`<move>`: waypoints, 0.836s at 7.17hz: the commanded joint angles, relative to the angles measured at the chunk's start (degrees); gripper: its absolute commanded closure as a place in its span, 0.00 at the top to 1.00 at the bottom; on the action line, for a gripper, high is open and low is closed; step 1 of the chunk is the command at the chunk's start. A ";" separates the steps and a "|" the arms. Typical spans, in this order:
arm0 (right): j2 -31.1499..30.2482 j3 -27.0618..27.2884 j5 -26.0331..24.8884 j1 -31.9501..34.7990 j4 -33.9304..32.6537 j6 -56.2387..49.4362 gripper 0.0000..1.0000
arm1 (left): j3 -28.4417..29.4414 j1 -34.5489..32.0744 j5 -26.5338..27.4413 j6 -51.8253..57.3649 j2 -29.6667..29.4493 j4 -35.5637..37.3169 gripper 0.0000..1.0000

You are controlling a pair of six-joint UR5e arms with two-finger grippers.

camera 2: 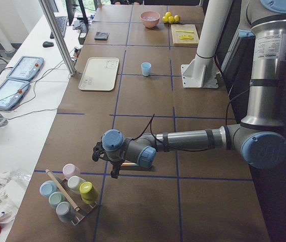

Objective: Mash ice and strawberries in cup

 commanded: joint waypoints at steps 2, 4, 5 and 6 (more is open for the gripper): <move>-0.14 -1.46 -0.01 -0.08 -0.25 0.03 0.99 | -9.62 -4.08 0.52 5.15 0.76 19.37 1.00; -0.05 -2.00 -0.01 0.01 -1.74 0.03 0.99 | -9.64 -4.26 0.53 5.15 1.29 18.87 1.00; -0.13 -2.61 0.08 0.01 -1.74 -0.05 0.99 | -9.56 -4.26 0.61 5.15 1.29 18.78 1.00; -0.92 -4.09 0.26 0.18 -1.48 -0.75 0.99 | -9.64 -4.35 0.61 5.15 1.38 18.86 1.00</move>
